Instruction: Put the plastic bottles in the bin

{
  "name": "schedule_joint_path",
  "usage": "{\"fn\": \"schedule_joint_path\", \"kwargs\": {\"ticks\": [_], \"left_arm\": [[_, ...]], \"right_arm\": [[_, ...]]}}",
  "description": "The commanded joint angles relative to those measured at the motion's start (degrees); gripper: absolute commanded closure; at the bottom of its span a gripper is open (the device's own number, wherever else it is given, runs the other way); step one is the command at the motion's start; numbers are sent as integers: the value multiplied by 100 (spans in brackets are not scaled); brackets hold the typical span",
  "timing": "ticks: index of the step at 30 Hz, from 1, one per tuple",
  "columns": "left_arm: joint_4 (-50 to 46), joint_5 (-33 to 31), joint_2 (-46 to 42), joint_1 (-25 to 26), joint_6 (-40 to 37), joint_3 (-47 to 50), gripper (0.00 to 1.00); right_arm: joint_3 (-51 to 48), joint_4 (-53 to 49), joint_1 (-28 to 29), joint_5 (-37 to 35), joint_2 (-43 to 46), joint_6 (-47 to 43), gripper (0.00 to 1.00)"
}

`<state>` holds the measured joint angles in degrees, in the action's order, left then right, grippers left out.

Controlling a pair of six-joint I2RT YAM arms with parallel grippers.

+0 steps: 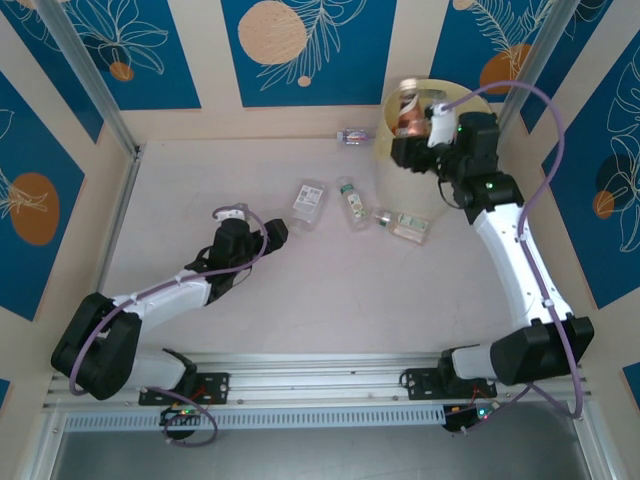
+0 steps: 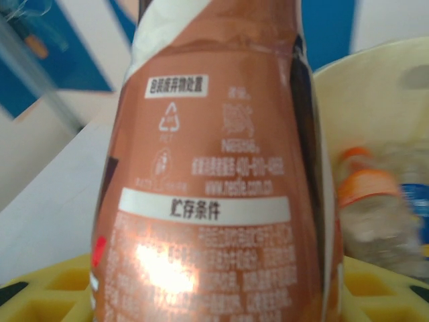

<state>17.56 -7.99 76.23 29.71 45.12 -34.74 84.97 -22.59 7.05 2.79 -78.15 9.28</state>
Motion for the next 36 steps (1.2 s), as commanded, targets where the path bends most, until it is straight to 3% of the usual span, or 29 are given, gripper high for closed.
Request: {"fn": "schedule_joint_path", "kwargs": {"ticks": [1, 5, 9, 17, 23, 28, 32, 36], "left_arm": [[76, 27, -142, -89, 75, 124, 0], [76, 5, -161, -106, 100, 158, 0], [72, 14, -188, -128, 102, 172, 0], [81, 77, -111, -168, 135, 126, 0], [85, 114, -37, -183, 193, 83, 0], [81, 192, 91, -187, 211, 7, 0], [81, 310, 205, -196, 212, -54, 0], [-121, 534, 363, -207, -5, -258, 0]], "right_arm": [[674, -239, -320, -570, -448, 309, 52], [1509, -880, -552, -989, -1163, 198, 52], [2239, -1379, -607, -1839, -1782, -23, 47], [2927, -1754, -723, -2882, -2488, -348, 42], [3357, -2127, -667, -3649, -2763, -481, 15], [3344, -2068, -533, -3600, -2617, -550, 11], [3325, -2116, -427, -3035, -2464, -471, 9], [2979, -1852, -288, -2746, -2154, -327, 1]]}}
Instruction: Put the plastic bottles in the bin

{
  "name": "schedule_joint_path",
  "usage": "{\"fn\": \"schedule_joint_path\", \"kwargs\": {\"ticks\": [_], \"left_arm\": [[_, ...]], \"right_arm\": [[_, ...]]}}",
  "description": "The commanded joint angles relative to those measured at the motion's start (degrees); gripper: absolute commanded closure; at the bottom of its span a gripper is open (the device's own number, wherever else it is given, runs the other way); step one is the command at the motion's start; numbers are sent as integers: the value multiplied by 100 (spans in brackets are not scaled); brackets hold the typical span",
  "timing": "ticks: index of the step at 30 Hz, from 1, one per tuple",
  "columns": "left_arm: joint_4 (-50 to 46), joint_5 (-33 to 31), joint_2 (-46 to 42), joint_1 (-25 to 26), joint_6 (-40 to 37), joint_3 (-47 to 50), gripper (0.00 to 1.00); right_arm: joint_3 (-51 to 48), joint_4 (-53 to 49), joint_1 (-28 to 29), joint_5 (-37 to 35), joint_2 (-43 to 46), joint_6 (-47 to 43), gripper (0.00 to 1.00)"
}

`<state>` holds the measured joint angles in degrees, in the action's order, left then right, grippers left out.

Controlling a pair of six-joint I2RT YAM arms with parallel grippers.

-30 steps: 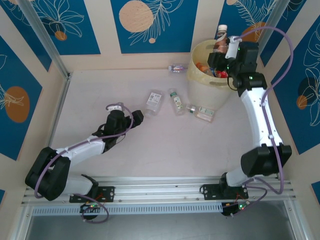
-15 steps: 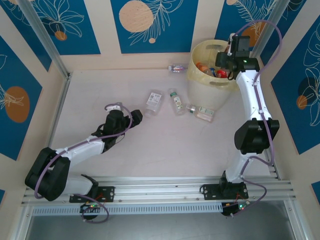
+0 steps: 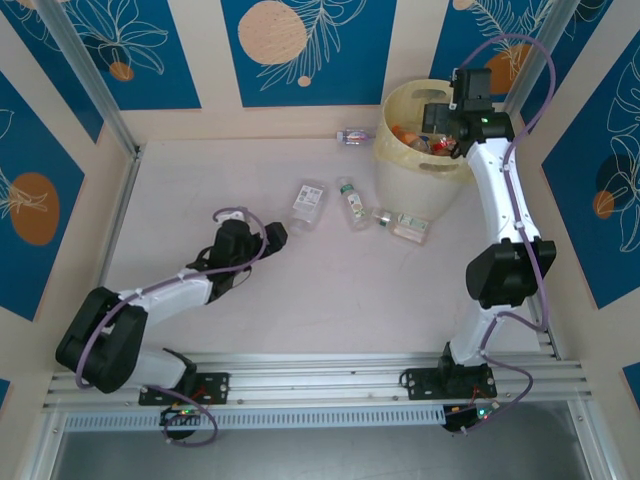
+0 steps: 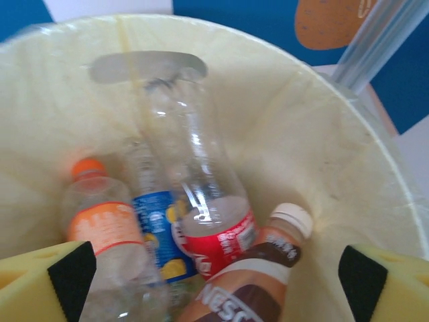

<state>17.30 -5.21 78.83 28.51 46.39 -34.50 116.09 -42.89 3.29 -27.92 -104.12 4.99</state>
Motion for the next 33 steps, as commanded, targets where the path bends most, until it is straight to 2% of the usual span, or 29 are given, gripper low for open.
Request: {"fn": "schedule_joint_path", "kwargs": {"ticks": [1, 7, 10, 13, 17, 21, 25, 29, 33], "left_arm": [[-163, 316, 165, -93, -219, -355, 0], [-479, 566, 566, -101, -604, -795, 0], [-829, 844, 938, -105, -1122, -1280, 0], [-1634, 649, 1434, -75, -1588, -1954, 0], [-2114, 389, 2016, 55, -1991, -2678, 0], [-2554, -125, 2617, 303, -2559, -3405, 0], [-3170, -267, 3311, 486, -3026, -4291, 0], [-3660, -509, 3959, 636, -3237, -5050, 0], [-4189, -1033, 4548, 663, -3224, -5768, 0]], "right_arm": [[-288, 315, 118, 378, 555, 146, 1], [-1038, 891, 137, 1054, 1210, 506, 1], [-1368, 1015, 154, 1458, 1568, 787, 1], [-1892, 1337, 225, 1890, 2076, 1132, 1], [-2881, 2048, 353, 2396, 2847, 1505, 1], [-3591, 2367, 431, 2493, 3418, 1743, 1], [-3822, 2221, 442, 2298, 3692, 1687, 1], [-3892, 2057, 435, 2136, 3805, 1553, 1], [-3934, 1950, 424, 2115, 3894, 1514, 1]]}}
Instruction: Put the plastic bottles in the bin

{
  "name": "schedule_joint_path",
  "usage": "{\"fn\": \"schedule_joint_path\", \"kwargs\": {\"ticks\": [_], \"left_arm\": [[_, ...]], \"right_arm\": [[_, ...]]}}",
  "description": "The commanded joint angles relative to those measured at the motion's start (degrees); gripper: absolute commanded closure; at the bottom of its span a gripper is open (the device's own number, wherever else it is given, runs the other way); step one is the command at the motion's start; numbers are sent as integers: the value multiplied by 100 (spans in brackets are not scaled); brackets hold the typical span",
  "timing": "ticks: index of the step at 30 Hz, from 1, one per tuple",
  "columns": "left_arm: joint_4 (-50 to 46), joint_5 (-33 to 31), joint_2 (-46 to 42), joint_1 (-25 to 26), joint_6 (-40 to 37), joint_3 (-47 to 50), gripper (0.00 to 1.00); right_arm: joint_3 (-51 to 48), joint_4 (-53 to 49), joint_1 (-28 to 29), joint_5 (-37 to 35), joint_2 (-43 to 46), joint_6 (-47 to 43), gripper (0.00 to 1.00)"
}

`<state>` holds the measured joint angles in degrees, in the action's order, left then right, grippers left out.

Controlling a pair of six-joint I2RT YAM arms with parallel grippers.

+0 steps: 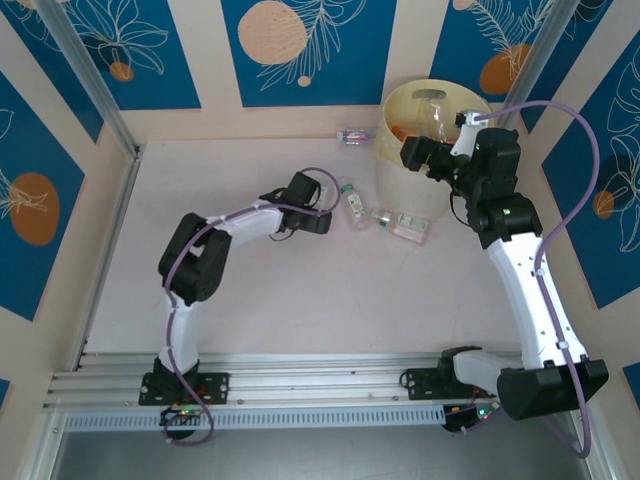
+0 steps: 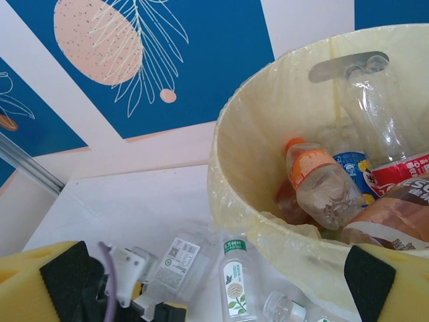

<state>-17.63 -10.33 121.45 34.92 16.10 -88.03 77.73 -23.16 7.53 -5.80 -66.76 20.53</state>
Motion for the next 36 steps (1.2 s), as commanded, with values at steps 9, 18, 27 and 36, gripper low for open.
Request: {"fn": "schedule_joint_path", "kwargs": {"ticks": [9, 18, 27, 36], "left_arm": [[-614, -760, 626, 33, -286, -672, 2], [42, -285, 44, 37, -421, 163, 26], [1340, 124, -1157, 39, -259, 1681, 55], [2549, 1273, -2391, 62, -32, 2799, 100]], "right_arm": [[-401, -127, 11, -17, 382, 80, 1], [-847, -45, 145, 659, 529, 370, 1], [-1127, 339, 297, 750, 546, 768, 1], [-1058, 558, 473, 883, 239, 1347, 1]]}}
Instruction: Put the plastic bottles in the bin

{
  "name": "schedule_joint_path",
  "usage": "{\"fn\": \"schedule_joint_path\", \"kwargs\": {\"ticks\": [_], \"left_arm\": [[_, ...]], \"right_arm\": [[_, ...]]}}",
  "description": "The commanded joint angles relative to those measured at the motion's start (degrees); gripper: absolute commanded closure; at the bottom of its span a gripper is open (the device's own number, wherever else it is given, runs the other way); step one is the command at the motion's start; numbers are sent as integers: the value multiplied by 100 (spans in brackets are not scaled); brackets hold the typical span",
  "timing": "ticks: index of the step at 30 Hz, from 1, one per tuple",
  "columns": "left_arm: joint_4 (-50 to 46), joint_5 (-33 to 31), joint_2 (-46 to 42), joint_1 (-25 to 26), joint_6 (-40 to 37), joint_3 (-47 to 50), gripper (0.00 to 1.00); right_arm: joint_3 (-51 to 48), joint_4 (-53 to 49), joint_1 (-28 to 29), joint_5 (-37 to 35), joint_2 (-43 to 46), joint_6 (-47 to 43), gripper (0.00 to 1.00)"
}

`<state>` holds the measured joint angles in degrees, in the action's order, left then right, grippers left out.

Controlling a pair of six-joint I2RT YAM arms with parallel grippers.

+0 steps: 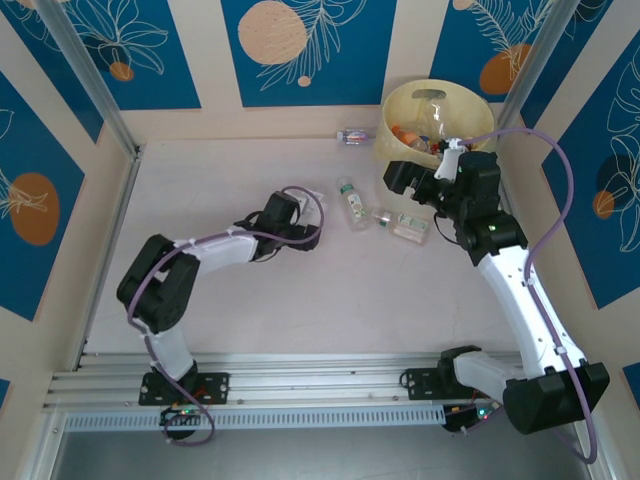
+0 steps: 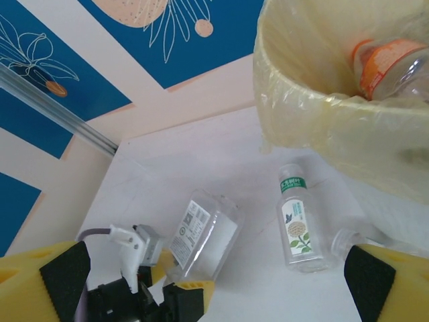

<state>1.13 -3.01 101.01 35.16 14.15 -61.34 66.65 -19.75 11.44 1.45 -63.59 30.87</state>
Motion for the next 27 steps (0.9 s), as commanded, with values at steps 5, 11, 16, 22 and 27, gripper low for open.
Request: {"fn": "schedule_joint_path", "kwargs": {"ticks": [5, 11, 16, 22, 27], "left_arm": [[1290, 895, -870, 111, 288, 556, 100], [1721, 1370, -1269, 248, 184, 749, 100], [2003, 1472, -1546, 376, 72, 918, 100], [2078, 1604, -1742, 480, -44, 953, 100], [2023, 1616, -1755, 536, -44, 878, 100]], "right_arm": [[95, 335, 213, 391, -183, 476, 1], [230, 351, 333, 801, -402, 678, 1], [326, 328, 412, 1069, -649, 792, 1], [682, 190, 516, 1751, -1196, 963, 1], [965, 16, 735, 1910, -1686, 987, 1]]}}
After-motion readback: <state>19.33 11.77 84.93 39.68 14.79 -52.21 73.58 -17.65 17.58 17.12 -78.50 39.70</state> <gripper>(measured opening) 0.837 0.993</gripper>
